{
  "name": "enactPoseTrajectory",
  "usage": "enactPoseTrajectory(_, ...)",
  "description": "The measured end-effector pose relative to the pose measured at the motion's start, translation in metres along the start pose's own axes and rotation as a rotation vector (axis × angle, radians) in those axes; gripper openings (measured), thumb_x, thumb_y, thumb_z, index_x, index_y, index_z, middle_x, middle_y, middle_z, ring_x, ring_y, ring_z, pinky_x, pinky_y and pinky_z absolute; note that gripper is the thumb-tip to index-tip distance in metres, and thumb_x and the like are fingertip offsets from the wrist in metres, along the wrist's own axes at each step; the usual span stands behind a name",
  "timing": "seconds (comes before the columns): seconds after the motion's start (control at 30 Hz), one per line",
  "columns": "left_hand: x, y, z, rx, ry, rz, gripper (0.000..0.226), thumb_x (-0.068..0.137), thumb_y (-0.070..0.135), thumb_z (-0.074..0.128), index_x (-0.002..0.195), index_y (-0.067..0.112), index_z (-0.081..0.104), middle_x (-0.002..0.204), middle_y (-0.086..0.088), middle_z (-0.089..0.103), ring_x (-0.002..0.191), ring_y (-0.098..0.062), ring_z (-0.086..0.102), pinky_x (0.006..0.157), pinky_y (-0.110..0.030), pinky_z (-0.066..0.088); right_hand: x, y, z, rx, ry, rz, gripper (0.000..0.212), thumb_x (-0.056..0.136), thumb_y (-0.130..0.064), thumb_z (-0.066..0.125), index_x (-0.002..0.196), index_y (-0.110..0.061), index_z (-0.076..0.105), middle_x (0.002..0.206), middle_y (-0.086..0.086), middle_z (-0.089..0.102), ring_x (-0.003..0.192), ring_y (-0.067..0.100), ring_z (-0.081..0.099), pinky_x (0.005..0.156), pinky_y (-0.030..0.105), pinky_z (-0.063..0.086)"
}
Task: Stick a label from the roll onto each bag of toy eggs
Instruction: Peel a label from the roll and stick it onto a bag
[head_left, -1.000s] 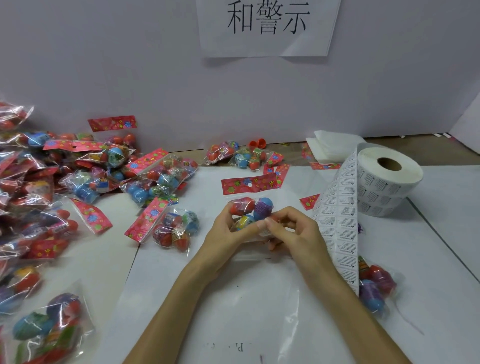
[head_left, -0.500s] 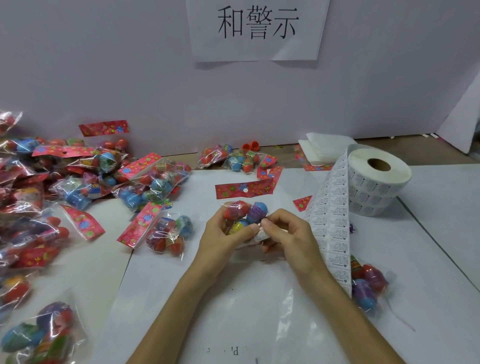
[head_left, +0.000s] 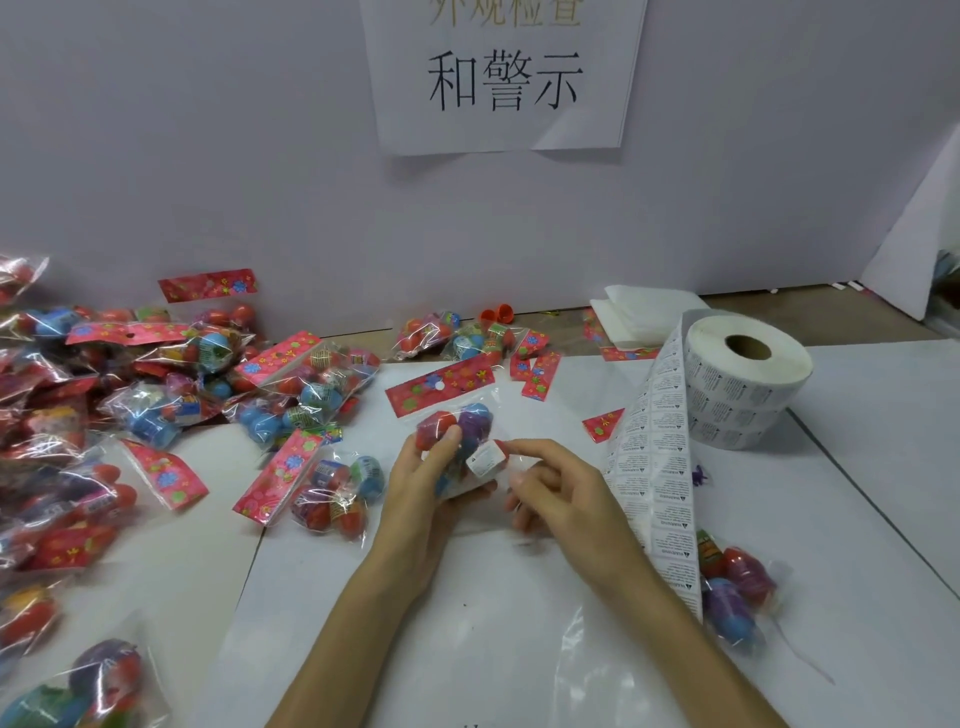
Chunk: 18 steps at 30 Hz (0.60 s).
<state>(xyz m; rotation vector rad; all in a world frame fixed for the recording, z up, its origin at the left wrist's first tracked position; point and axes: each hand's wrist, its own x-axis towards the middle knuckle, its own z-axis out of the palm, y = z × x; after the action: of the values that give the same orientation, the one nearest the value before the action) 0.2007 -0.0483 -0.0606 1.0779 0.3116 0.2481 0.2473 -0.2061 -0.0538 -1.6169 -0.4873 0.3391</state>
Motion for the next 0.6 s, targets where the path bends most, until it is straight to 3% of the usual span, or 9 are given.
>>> enactPoseTrajectory(0.1,-0.001,0.003,0.001,-0.027,0.018,-0.006,0.048,0.088,0.038,0.065,0.129,0.012,0.064,0.115,-0.015,0.075,0.092,-0.020,0.075,0.072,-0.031,0.061,-0.001,-0.004,-0.004,-0.125,0.032,-0.038,0.026,0.098,-0.010,0.062,0.112,-0.029,0.072,0.069,0.004,0.067,0.057,0.012,0.060,0.059,0.027,0.052)
enactPoseTrajectory(0.2,-0.003,0.005,0.003,0.033,-0.017,-0.035,0.047,0.084,0.038,0.069,0.126,0.016,0.065,0.111,-0.005,0.077,0.094,-0.019,0.076,0.072,-0.034,0.062,0.001,-0.010,-0.018,-0.119,0.173,-0.077,0.017,0.097,-0.012,0.064,0.100,-0.023,0.075,0.071,0.000,0.068,0.054,0.010,0.059,0.058,0.024,0.050)
enactPoseTrajectory(0.3,-0.004,0.005,0.004,0.153,-0.093,-0.054,0.042,0.081,0.040,0.080,0.119,0.027,0.071,0.114,-0.001,0.076,0.101,-0.019,0.074,0.070,-0.033,0.060,0.007,-0.020,-0.034,-0.134,0.241,-0.067,0.021,0.096,-0.023,0.068,0.115,-0.031,0.067,0.093,-0.006,0.067,0.065,0.008,0.067,0.067,0.026,0.053)
enactPoseTrajectory(0.43,-0.010,0.008,0.003,0.335,-0.255,-0.035,0.044,0.067,0.055,0.078,0.108,0.041,0.074,0.113,0.000,0.075,0.104,-0.021,0.073,0.072,-0.026,0.056,0.020,-0.041,-0.046,-0.291,-0.049,0.100,0.055,0.092,-0.049,0.066,0.143,-0.038,0.046,0.124,-0.009,0.061,0.075,0.008,0.071,0.069,0.023,0.056)
enactPoseTrajectory(0.5,-0.011,0.006,0.002,0.394,-0.352,-0.007,0.045,0.070,0.054,0.078,0.112,0.037,0.074,0.115,-0.003,0.076,0.105,-0.024,0.073,0.077,-0.027,0.058,0.024,-0.048,-0.052,-0.357,-0.188,0.117,0.049,0.093,-0.045,0.068,0.138,-0.030,0.056,0.120,-0.005,0.066,0.079,0.013,0.072,0.072,0.027,0.061)
enactPoseTrajectory(0.6,-0.010,0.002,-0.001,0.422,-0.342,0.006,0.048,0.069,0.054,0.080,0.113,0.035,0.075,0.115,-0.005,0.076,0.105,-0.027,0.074,0.079,-0.031,0.061,0.026,-0.049,-0.059,-0.386,-0.253,0.096,0.026,0.097,-0.025,0.069,0.117,-0.009,0.070,0.093,0.001,0.074,0.073,0.015,0.071,0.071,0.032,0.061)
